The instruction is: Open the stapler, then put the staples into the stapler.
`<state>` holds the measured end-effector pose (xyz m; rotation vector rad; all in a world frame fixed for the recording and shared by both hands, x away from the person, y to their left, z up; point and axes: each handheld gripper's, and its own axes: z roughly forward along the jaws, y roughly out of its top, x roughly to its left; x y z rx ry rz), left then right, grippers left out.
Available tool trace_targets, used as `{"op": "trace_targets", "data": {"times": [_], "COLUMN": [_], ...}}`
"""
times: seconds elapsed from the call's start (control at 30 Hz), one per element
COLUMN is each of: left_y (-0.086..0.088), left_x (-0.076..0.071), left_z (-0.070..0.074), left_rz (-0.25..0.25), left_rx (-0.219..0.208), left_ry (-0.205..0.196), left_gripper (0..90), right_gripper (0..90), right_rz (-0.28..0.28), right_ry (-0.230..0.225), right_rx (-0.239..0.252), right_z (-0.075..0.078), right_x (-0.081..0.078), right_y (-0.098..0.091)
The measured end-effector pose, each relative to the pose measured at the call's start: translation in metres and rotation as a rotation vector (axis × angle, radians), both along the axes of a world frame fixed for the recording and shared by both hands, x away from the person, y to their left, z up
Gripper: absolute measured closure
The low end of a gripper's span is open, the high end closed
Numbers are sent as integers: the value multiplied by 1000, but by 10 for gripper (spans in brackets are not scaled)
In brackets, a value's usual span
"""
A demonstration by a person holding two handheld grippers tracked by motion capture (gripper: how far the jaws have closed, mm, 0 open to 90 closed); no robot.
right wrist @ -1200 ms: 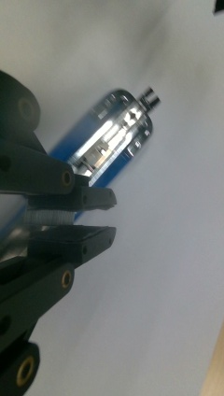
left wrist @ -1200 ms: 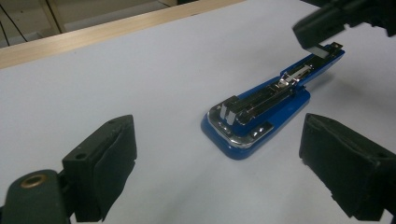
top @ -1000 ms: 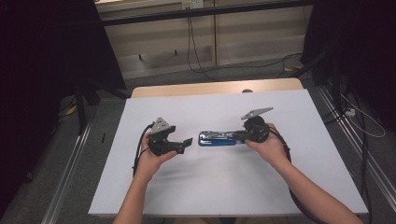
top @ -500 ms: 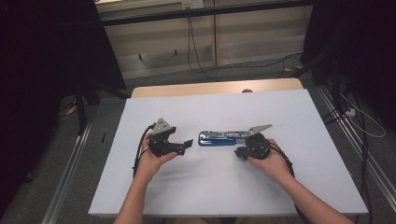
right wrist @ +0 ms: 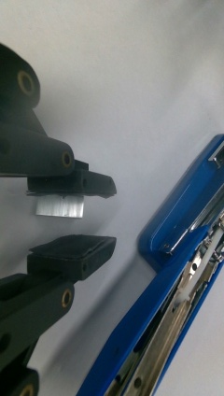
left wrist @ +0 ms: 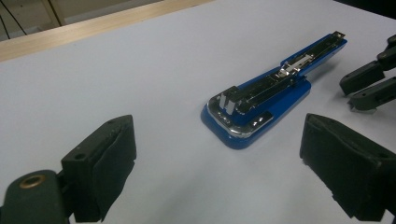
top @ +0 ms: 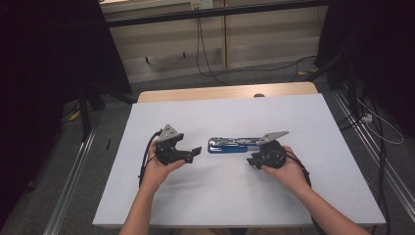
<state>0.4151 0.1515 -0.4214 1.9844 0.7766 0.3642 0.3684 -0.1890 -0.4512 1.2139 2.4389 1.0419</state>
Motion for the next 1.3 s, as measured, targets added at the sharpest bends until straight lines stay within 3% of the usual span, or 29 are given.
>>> {"op": "trace_targets", "data": {"times": [0.2,0.4,0.7,0.87,1.03,1.3], "left_y": [2,3,2,4,5,7], "left_x": [-1,-1,-1,-2,-2,-2], "left_z": [0,0,0,1,2,2], "left_rz": [6,8,6,9,12,19], "left_rx": [-3,5,-4,-2,-6,-13], "left_ry": [2,2,-1,0,-5,-4], "left_gripper": [109,109,109,109,109,107], "right_gripper": [684,697,751,791,793,793], "right_rz": [19,35,31,58,70,139], "right_ry": [-21,-30,-28,-27,-12,-21], "right_rx": [-43,-69,-71,-87,-67,-52], "right_z": [3,-3,-3,-2,-2,7], "right_x": [-14,-22,-19,-17,-14,-8], "right_y": [-6,-7,-3,-1,-4,-3]}}
